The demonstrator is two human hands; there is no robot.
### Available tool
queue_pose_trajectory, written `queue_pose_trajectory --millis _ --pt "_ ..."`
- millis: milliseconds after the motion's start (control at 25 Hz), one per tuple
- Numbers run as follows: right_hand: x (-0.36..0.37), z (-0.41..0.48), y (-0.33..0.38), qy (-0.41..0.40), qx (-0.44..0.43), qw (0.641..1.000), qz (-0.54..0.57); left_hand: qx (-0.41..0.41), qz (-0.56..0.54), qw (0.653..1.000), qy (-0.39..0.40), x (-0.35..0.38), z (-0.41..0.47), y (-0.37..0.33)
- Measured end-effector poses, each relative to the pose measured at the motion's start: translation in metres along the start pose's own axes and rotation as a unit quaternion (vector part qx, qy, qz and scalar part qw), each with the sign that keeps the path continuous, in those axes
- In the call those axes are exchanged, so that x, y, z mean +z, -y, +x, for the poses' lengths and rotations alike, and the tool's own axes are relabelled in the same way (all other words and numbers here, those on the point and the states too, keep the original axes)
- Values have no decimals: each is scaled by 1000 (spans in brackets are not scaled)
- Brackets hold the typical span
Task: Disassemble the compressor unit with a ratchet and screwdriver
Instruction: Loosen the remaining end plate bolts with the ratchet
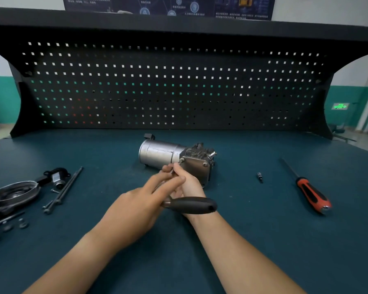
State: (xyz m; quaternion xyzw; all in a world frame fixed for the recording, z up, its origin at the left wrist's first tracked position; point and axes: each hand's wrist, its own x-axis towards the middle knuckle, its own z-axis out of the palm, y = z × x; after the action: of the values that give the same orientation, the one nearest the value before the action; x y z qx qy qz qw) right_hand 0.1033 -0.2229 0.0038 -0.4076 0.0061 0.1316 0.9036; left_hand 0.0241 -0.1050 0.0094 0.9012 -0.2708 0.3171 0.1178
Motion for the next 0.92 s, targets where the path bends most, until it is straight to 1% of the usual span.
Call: queue_pose_trajectory --millis 40,80,120,160,200,240,280,320,360,400,440,480,520,560,600,640,680,720,760,800,840,920 --pt "0 -1 -1 -3 -5 1000 -1 -6 -13 1000 -3 1 0 -3" --pt "0 -2 -1 -6 -7 1000 -7 -55 -81 995 -23 -1 2 -9" --pt "-1 -3 -1 -5 -7 1000 -12 -129 -179 974 -53 0 5 -11" --pt "-1 -3 0 0 -2 1000 -11 -212 -301 925 -88 2 8 -12" --pt "-2 -4 1 8 6 1000 -5 -293 -415 852 -127 5 11 -9" --pt "-3 -5 2 16 15 1000 0 -373 -515 756 -159 5 14 -6" --pt "-3 -5 2 24 22 999 0 -420 -570 682 -181 4 15 -3" --pt "-4 -5 3 30 23 999 -6 -430 -584 664 -182 3 15 0" --pt "-4 -6 3 33 22 999 -14 -407 -568 695 -168 1 15 0" --pt "-3 -5 2 31 17 999 -20 -359 -512 764 -155 -1 13 -3" --pt "-3 -5 2 26 13 999 -22 -290 -412 852 -143 -2 10 -2" --pt "-4 -4 1 19 13 1000 -20 -187 -258 939 -131 -2 7 -1" --pt "-4 -3 2 15 15 1000 -17 -89 -99 988 -81 -2 4 1" --pt "-5 -2 2 15 17 1000 -13 -22 0 998 -66 1 2 4" --pt "-5 -1 2 16 18 1000 -9 -11 33 998 -58 2 2 6" --pt "-6 -1 3 16 17 1000 -10 -56 -11 997 -52 0 4 3" --pt "-6 -1 4 16 15 1000 -17 -109 -89 988 -66 -1 5 -2" --pt "-6 -2 5 19 17 999 -27 -180 -196 961 -82 0 7 -2" --pt "-5 -3 5 24 20 999 -33 -229 -296 923 -92 1 9 -3" --pt "-5 -3 6 30 24 999 -34 -249 -358 893 -108 1 10 -5" --pt "-6 -4 7 35 30 998 -33 -260 -397 872 -120 0 11 -6" --pt "-6 -5 8 46 38 998 -34 -280 -447 837 -145 3 12 -7"
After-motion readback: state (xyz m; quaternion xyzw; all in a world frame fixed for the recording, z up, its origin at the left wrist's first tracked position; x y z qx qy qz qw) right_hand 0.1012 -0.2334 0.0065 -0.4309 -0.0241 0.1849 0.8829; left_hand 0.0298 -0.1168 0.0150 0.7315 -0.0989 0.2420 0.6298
